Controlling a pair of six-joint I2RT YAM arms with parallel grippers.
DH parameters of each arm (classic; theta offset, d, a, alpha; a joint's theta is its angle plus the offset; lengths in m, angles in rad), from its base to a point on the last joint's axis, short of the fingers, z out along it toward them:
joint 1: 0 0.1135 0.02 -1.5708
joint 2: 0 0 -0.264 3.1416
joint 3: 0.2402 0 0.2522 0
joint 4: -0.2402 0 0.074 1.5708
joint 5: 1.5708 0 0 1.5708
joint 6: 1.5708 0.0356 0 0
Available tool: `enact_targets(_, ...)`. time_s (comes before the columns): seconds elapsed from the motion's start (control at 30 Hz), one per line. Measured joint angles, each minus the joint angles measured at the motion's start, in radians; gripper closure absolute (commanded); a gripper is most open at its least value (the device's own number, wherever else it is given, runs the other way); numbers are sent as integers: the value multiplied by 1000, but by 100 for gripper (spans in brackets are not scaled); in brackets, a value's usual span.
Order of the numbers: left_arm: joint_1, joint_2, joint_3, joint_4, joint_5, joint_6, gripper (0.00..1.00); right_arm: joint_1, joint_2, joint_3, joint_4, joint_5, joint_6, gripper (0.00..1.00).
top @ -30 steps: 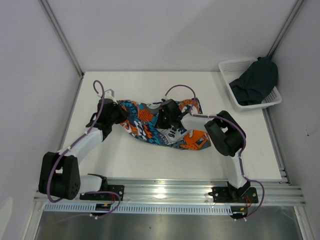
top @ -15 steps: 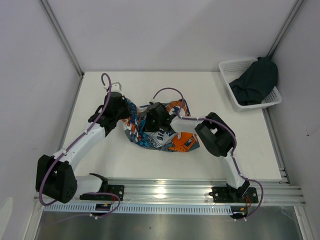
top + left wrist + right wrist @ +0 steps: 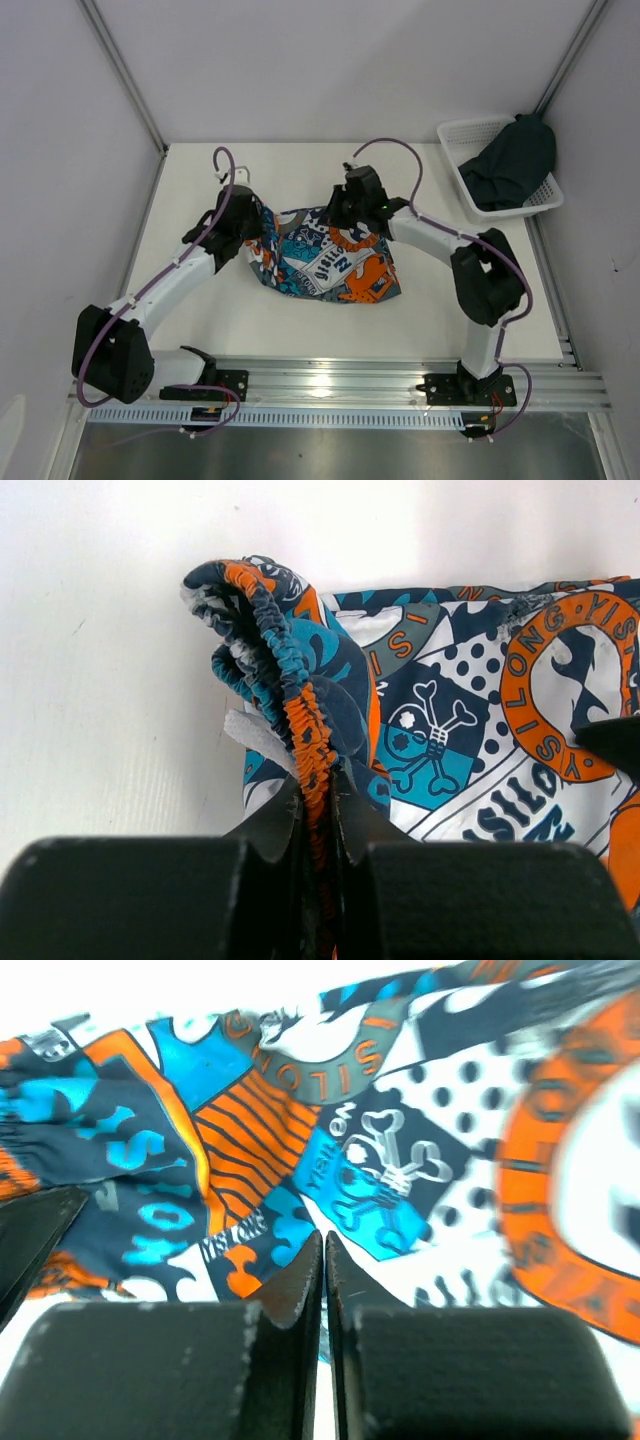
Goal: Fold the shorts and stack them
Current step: Fold the shorts
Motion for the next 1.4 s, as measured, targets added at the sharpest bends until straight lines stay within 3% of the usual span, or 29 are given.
enact_targets(0.17,-28,6,13,-9,-24,10,90,-104,-135,-148,-34,-2,-56,84)
enact_targets(0.4,-101,71,90,-33,-82,33,90,-192,-191,-294,-166,65,-135,79)
enact_targets(0.6,-170,134,179,-69,-140,60,90,-174,-219,-350,-193,99,-166,83)
enact_targets(0.73,-229,173,246,-110,-204,80,89,-154,-215,-359,-209,127,-174,100)
enact_targets(1.13,-422,341,472,-242,-419,187,89,-62,-167,-397,-199,161,-137,100)
enact_targets(1.4,-509,435,522,-269,-478,196,90,-63,-200,-465,-106,103,-69,100)
